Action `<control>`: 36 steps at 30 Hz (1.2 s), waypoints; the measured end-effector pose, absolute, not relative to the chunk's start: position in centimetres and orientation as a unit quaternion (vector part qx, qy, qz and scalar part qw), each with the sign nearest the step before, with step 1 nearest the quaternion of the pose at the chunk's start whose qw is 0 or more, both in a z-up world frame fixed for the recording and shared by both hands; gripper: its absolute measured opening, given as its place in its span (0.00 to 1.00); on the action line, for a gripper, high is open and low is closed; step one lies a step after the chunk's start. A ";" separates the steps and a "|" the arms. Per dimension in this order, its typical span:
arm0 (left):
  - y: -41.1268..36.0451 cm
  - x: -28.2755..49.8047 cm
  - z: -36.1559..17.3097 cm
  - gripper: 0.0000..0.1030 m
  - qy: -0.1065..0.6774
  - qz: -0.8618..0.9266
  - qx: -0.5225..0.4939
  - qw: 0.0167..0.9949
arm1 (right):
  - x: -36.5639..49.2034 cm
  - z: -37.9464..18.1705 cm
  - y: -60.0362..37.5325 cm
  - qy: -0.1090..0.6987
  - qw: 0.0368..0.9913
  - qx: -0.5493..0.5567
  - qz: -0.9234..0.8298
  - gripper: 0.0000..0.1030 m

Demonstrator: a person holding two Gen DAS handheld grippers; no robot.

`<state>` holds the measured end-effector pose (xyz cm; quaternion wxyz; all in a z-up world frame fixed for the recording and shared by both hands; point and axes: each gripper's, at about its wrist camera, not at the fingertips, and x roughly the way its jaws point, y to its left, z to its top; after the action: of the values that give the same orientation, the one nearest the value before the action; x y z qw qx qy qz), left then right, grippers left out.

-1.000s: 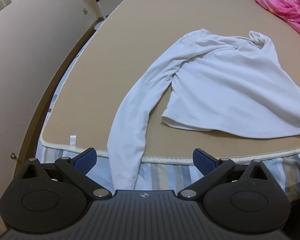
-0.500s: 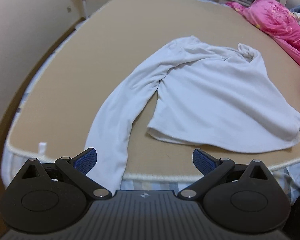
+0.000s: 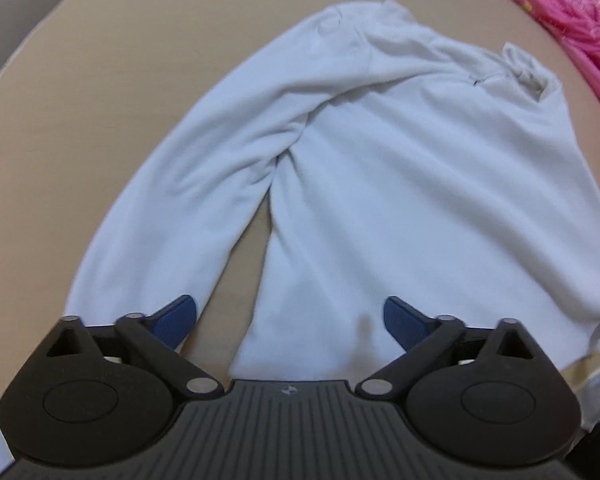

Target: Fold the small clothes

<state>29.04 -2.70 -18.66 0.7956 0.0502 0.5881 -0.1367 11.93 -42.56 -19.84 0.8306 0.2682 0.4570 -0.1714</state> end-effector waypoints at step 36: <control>5.0 20.3 -15.6 0.68 0.576 -0.071 0.011 0.814 | 5.1 -16.6 -41.6 0.438 0.835 0.280 -0.181 0.54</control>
<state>20.29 5.04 -15.55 0.8143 0.0112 0.5760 -0.0709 5.13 -41.61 -16.63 0.8348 0.2800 0.4380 -0.1815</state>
